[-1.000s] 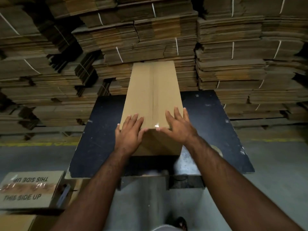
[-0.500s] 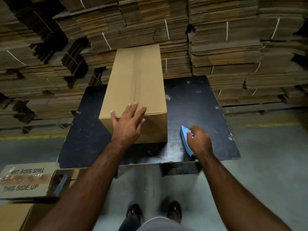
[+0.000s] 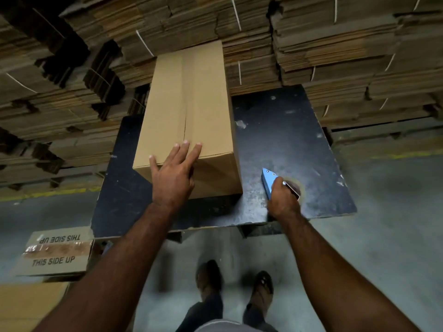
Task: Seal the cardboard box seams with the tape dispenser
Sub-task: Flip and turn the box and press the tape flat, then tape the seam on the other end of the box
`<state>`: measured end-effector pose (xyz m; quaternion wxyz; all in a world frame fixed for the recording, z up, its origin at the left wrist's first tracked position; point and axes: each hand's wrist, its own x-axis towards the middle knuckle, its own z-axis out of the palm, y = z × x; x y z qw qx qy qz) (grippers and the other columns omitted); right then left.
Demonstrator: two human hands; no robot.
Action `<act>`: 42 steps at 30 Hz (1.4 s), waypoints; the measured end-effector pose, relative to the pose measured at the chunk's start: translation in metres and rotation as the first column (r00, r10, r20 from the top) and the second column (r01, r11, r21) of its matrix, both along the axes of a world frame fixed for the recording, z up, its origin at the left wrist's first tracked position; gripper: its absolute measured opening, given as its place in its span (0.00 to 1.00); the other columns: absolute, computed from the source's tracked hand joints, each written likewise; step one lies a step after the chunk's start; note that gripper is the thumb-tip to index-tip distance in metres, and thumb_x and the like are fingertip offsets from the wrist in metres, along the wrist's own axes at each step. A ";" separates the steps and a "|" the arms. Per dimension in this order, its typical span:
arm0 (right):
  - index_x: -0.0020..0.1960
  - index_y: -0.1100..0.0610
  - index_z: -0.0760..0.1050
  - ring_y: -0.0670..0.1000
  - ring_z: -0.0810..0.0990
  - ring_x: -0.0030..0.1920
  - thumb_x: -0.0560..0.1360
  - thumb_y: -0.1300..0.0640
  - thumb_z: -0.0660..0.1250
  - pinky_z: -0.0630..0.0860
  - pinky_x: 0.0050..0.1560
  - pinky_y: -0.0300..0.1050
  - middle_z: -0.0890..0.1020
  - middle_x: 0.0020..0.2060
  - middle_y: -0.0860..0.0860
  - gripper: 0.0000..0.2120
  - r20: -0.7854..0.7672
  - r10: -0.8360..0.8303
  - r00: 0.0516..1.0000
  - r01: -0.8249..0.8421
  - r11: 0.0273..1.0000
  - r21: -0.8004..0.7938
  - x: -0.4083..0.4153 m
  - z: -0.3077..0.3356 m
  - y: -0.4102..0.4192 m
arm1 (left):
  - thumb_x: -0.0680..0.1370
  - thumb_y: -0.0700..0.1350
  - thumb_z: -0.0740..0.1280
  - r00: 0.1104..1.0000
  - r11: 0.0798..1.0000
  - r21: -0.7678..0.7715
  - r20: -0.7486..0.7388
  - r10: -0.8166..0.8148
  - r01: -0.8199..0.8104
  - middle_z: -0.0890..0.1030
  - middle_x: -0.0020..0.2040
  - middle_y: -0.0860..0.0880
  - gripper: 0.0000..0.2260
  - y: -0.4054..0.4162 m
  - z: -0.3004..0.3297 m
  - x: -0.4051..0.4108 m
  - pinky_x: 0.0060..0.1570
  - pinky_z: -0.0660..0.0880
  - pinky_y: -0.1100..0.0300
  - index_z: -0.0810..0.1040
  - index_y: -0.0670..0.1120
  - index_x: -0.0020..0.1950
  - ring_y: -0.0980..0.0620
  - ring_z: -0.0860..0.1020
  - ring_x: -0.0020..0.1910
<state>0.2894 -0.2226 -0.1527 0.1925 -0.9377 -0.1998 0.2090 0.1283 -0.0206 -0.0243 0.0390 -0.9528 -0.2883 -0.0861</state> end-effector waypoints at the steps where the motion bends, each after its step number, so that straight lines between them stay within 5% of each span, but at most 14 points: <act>1: 0.63 0.59 0.62 0.60 0.79 0.56 0.70 0.65 0.68 0.73 0.48 0.48 0.79 0.56 0.58 0.24 0.011 0.014 1.000 -0.014 1.000 0.009 0.003 0.005 0.001 | 0.82 0.46 0.64 1.000 1.000 0.000 -0.008 0.002 -0.002 0.62 0.79 0.51 0.29 0.000 0.000 0.000 0.68 0.56 0.26 0.56 0.60 0.79 0.49 0.61 0.78; 5: 0.65 0.56 0.60 0.59 0.77 0.46 0.71 0.65 0.65 0.75 0.47 0.50 0.75 0.51 0.55 0.25 -0.167 -0.132 0.977 0.175 0.945 0.275 0.011 0.031 -0.003 | 0.82 0.47 0.63 0.999 1.000 -0.002 -0.031 -0.008 0.008 0.62 0.79 0.50 0.29 0.003 0.004 -0.004 0.68 0.56 0.25 0.55 0.60 0.80 0.49 0.60 0.78; 8: 0.68 0.50 0.61 0.56 0.76 0.46 0.71 0.66 0.61 0.70 0.39 0.44 0.77 0.50 0.55 0.28 -0.338 -0.244 0.909 0.381 0.816 0.436 0.021 0.061 -0.011 | 0.80 0.45 0.64 0.999 1.000 0.015 -0.036 -0.009 0.010 0.63 0.79 0.50 0.30 0.001 0.003 -0.003 0.67 0.57 0.25 0.56 0.59 0.79 0.49 0.61 0.78; 11: 0.60 0.47 0.71 0.54 0.77 0.45 0.66 0.62 0.62 0.69 0.36 0.42 0.80 0.47 0.52 0.23 -0.428 -0.185 0.885 0.442 0.627 0.642 0.027 0.109 -0.008 | 0.80 0.45 0.64 0.999 1.000 0.002 -0.037 0.003 -0.003 0.64 0.79 0.51 0.30 0.000 0.004 0.000 0.67 0.58 0.26 0.56 0.60 0.79 0.49 0.62 0.77; 15: 0.60 0.50 0.72 0.45 0.82 0.47 0.68 0.54 0.76 0.77 0.42 0.41 0.82 0.50 0.47 0.23 -0.413 0.020 0.910 0.351 0.491 0.797 0.011 0.174 -0.008 | 0.79 0.48 0.65 0.996 1.000 -0.002 -0.085 0.013 -0.014 0.62 0.79 0.53 0.32 -0.005 0.007 -0.006 0.67 0.60 0.28 0.54 0.61 0.79 0.52 0.61 0.78; 20: 0.56 0.54 0.75 0.47 0.82 0.43 0.65 0.58 0.79 0.78 0.40 0.43 0.83 0.45 0.49 0.22 -0.336 0.157 0.929 0.200 0.550 0.811 -0.020 0.219 0.010 | 0.82 0.52 0.60 1.000 0.984 -0.179 -0.007 0.016 -0.017 0.66 0.77 0.55 0.23 0.003 0.024 -0.005 0.70 0.58 0.36 0.62 0.62 0.76 0.54 0.63 0.76; 23: 0.52 0.55 0.78 0.47 0.78 0.34 0.65 0.59 0.74 0.73 0.36 0.45 0.80 0.33 0.48 0.15 -0.416 0.252 0.874 0.215 0.566 0.796 -0.043 0.227 0.023 | 0.81 0.52 0.64 0.909 0.877 -0.468 0.404 0.099 0.113 0.82 0.61 0.50 0.14 0.007 0.055 -0.009 0.59 0.72 0.53 0.79 0.52 0.65 0.49 0.79 0.60; 25: 0.48 0.57 0.79 0.49 0.73 0.30 0.63 0.60 0.71 0.70 0.33 0.45 0.75 0.29 0.50 0.13 -0.483 0.307 0.820 0.260 0.552 0.792 -0.058 0.230 0.032 | 0.81 0.52 0.65 0.792 0.757 -0.614 0.567 0.227 0.223 0.86 0.47 0.49 0.11 0.010 0.083 -0.014 0.50 0.78 0.54 0.84 0.47 0.52 0.50 0.83 0.47; 28: 0.48 0.58 0.79 0.49 0.71 0.28 0.62 0.61 0.68 0.69 0.30 0.43 0.73 0.29 0.52 0.14 -0.523 0.342 0.781 0.263 0.580 0.771 -0.081 0.234 0.052 | 0.82 0.56 0.62 0.797 0.464 -0.842 0.470 0.379 0.276 0.85 0.39 0.47 0.18 0.013 0.119 -0.029 0.43 0.77 0.54 0.84 0.45 0.45 0.51 0.81 0.37; 33: 0.45 0.59 0.80 0.50 0.71 0.29 0.61 0.62 0.67 0.70 0.29 0.42 0.74 0.29 0.53 0.13 -0.524 0.420 0.741 0.175 0.632 0.755 -0.128 0.239 0.090 | 0.82 0.58 0.60 0.866 0.245 -0.959 0.243 0.437 0.145 0.84 0.36 0.46 0.24 0.033 0.140 -0.075 0.38 0.70 0.57 0.84 0.42 0.41 0.51 0.78 0.29; 42: 0.39 0.61 0.73 0.52 0.72 0.27 0.60 0.62 0.67 0.71 0.29 0.43 0.73 0.31 0.57 0.08 -0.601 0.434 0.671 0.214 0.663 0.718 -0.188 0.223 0.127 | 0.80 0.61 0.61 0.862 0.145 -0.981 0.184 0.473 0.130 0.81 0.33 0.47 0.25 0.070 0.128 -0.143 0.30 0.69 0.61 0.83 0.42 0.40 0.51 0.76 0.27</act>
